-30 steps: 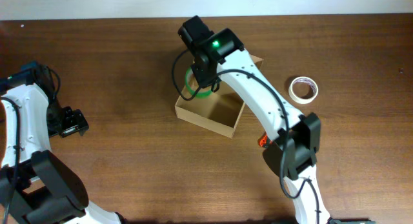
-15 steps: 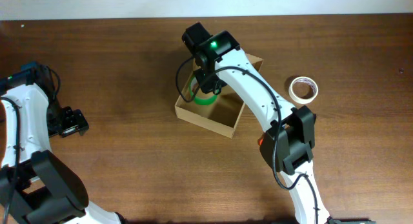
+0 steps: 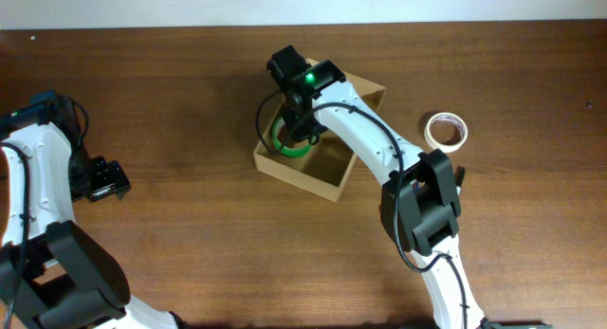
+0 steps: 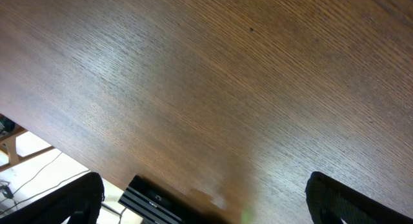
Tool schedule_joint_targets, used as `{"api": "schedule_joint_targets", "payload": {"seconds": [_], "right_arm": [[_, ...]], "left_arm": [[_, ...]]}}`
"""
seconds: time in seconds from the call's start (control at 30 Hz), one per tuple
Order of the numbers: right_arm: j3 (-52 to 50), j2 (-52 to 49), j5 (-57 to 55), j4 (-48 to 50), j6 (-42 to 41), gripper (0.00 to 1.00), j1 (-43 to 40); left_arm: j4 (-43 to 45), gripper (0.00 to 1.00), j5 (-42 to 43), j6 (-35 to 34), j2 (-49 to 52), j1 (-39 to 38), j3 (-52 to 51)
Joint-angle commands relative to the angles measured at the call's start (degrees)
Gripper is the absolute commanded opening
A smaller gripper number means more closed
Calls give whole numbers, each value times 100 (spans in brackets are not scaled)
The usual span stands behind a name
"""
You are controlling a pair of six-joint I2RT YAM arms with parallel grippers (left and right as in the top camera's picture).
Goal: Pack container
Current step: 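Carry the green tape into the box and lower it, then open the right gripper and lift out of the box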
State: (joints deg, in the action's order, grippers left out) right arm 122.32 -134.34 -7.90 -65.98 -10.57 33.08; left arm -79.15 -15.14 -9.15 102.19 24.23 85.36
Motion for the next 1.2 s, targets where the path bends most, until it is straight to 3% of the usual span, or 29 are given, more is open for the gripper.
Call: {"api": "schedule_joint_targets", "payload": {"seconds": [0.0,0.77,0.83,1.17], "right_arm": [[-46,-103,302,245,-92,4,4],[-459,-105,273,306,-186,4,-11],[-459,-105,278,313,-164,22,-11],[387,94,-472,-507,35,22,-11]], "left_arm": [[15,100,42,68,-50,15,-37],[15,100,42,68,-50,15,-37],[15,100,42,68,-50,15,-37],[15,100,42,68,-50,15,-37]]}}
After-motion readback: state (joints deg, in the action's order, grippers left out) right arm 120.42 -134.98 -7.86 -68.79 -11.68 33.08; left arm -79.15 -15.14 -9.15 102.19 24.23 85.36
